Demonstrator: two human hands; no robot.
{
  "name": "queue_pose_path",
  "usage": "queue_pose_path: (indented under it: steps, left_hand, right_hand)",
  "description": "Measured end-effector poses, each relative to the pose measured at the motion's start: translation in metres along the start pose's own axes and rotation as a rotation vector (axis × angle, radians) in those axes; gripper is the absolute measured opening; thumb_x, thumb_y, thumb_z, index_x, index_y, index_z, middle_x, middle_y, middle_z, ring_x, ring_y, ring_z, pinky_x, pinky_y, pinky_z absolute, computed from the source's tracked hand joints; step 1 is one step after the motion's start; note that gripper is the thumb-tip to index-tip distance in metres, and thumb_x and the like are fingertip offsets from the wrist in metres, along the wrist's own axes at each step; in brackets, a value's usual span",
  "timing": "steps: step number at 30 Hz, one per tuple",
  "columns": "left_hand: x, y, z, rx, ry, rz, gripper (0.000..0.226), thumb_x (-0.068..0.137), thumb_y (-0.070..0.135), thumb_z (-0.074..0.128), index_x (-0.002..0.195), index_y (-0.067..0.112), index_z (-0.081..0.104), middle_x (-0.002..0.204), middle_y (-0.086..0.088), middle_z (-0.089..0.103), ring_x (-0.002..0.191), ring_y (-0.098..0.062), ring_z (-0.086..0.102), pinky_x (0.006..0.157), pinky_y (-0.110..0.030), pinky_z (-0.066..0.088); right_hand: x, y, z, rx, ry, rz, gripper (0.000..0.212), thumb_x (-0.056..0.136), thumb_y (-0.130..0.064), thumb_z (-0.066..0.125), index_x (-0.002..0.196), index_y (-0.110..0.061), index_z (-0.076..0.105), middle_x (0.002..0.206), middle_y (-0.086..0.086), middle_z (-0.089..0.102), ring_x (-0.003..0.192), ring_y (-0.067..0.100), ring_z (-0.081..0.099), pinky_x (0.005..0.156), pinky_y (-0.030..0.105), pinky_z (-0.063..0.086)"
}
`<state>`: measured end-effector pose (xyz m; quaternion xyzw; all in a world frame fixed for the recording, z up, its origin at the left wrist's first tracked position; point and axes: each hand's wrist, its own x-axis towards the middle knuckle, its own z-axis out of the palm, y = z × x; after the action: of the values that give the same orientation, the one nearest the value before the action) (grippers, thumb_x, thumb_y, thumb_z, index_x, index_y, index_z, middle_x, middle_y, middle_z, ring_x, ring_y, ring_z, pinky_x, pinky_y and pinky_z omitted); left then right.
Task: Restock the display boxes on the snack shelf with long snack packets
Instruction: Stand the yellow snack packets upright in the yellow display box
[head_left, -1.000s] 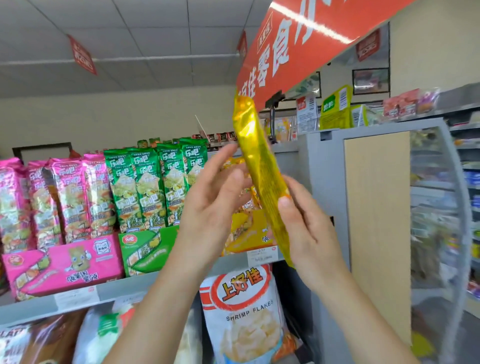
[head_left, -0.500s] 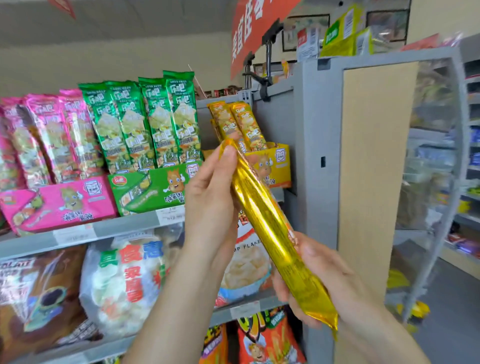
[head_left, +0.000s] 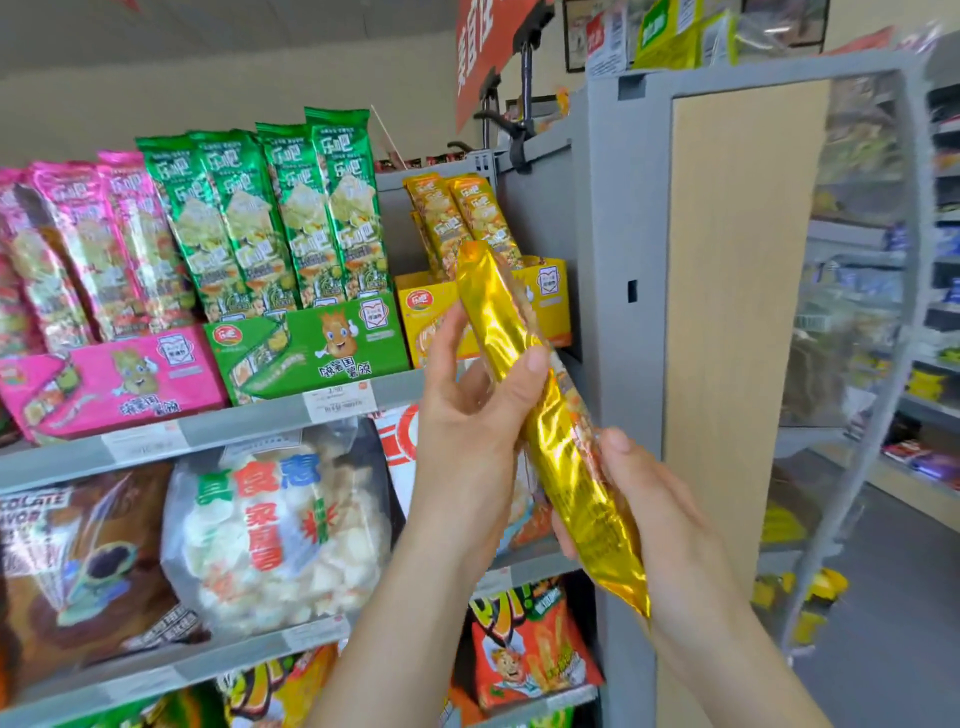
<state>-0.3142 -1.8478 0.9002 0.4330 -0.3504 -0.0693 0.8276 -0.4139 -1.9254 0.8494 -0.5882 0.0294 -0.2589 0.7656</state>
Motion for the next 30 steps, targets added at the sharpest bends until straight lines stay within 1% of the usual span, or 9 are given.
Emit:
queue_pose_path:
  steps: [4, 9, 12, 14, 17, 19, 22, 26, 30]
  left_hand:
    - [-0.019, -0.014, -0.001, 0.042, -0.103, -0.104, 0.057, 0.069, 0.031, 0.080, 0.122, 0.030, 0.060, 0.085, 0.000, 0.069, 0.056, -0.014, 0.060, 0.044, -0.026, 0.049]
    - [-0.020, -0.012, -0.009, -0.026, -0.016, -0.104, 0.064, 0.079, 0.016, 0.071, 0.138, 0.012, 0.047, 0.091, -0.003, 0.073, 0.067, -0.014, 0.067, 0.051, -0.025, 0.053]
    - [-0.015, -0.005, -0.016, -0.155, -0.018, -0.074, 0.051, 0.085, 0.009, 0.058, 0.134, 0.002, 0.047, 0.095, -0.016, 0.068, 0.069, -0.020, 0.062, 0.058, -0.030, 0.053]
    - [-0.013, -0.001, -0.017, -0.212, -0.014, -0.099, 0.057, 0.086, 0.008, 0.056, 0.141, 0.002, 0.041, 0.112, -0.026, 0.063, 0.080, -0.023, 0.062, 0.070, -0.031, 0.053]
    - [-0.016, -0.003, -0.010, -0.128, -0.026, -0.129, 0.056, 0.088, 0.027, 0.057, 0.140, 0.009, 0.045, 0.123, -0.018, 0.065, 0.094, -0.022, 0.061, 0.075, -0.031, 0.051]
    - [-0.016, -0.007, -0.007, 0.046, -0.019, -0.092, 0.043, 0.085, 0.038, 0.062, 0.123, 0.017, 0.059, 0.108, -0.003, 0.072, 0.090, -0.013, 0.063, 0.075, -0.030, 0.055]
    - [-0.016, -0.009, -0.007, 0.138, -0.006, -0.045, 0.026, 0.084, 0.034, 0.062, 0.105, 0.018, 0.064, 0.090, 0.005, 0.073, 0.081, -0.008, 0.067, 0.075, -0.029, 0.058]
    - [-0.014, -0.011, -0.011, 0.147, 0.008, -0.019, 0.014, 0.088, 0.035, 0.063, 0.092, 0.024, 0.070, 0.084, 0.005, 0.071, 0.075, -0.009, 0.065, 0.071, -0.028, 0.057]
    - [-0.012, -0.013, -0.011, 0.153, 0.016, -0.009, 0.020, 0.083, 0.038, 0.064, 0.091, 0.020, 0.069, 0.085, 0.005, 0.072, 0.074, -0.007, 0.064, 0.072, -0.028, 0.056]
  right_hand:
    - [0.010, 0.001, 0.008, -0.039, 0.071, -0.076, 0.053, 0.081, -0.067, 0.050, 0.080, -0.018, 0.071, 0.065, 0.007, 0.067, 0.055, 0.015, 0.064, 0.049, 0.020, 0.048]
    - [0.008, 0.001, 0.003, 0.029, -0.006, -0.017, 0.034, 0.082, -0.059, 0.065, 0.087, -0.027, 0.075, 0.078, 0.007, 0.073, 0.063, 0.018, 0.068, 0.051, 0.019, 0.049]
    - [0.005, 0.004, -0.009, 0.142, -0.261, 0.021, 0.047, 0.081, -0.050, 0.071, 0.111, -0.014, 0.068, 0.086, 0.018, 0.068, 0.054, 0.017, 0.054, 0.049, 0.020, 0.043]
    - [0.005, 0.006, -0.014, 0.103, -0.303, 0.000, 0.051, 0.076, -0.056, 0.074, 0.112, -0.020, 0.067, 0.084, 0.015, 0.069, 0.054, 0.015, 0.054, 0.051, 0.020, 0.043]
    - [0.005, 0.012, -0.009, -0.113, -0.137, -0.151, 0.038, 0.077, -0.056, 0.070, 0.109, -0.038, 0.066, 0.077, 0.001, 0.067, 0.055, 0.011, 0.056, 0.050, 0.019, 0.044]
    - [0.006, 0.017, -0.005, -0.220, -0.021, -0.273, 0.034, 0.078, -0.051, 0.065, 0.111, -0.045, 0.061, 0.083, -0.005, 0.068, 0.061, 0.007, 0.058, 0.054, 0.020, 0.048]
    - [0.004, 0.019, -0.003, -0.312, 0.033, -0.371, 0.032, 0.082, -0.057, 0.060, 0.113, -0.053, 0.055, 0.093, -0.012, 0.068, 0.069, 0.002, 0.061, 0.061, 0.021, 0.051]
    - [0.003, 0.017, -0.007, -0.129, 0.011, -0.203, 0.059, 0.074, -0.084, 0.047, 0.110, -0.041, 0.066, 0.079, 0.003, 0.070, 0.066, 0.011, 0.063, 0.064, 0.024, 0.050]
    - [0.007, 0.017, -0.010, -0.024, -0.016, -0.109, 0.060, 0.067, -0.080, 0.062, 0.094, -0.028, 0.074, 0.078, 0.009, 0.071, 0.066, 0.019, 0.062, 0.063, 0.027, 0.051]
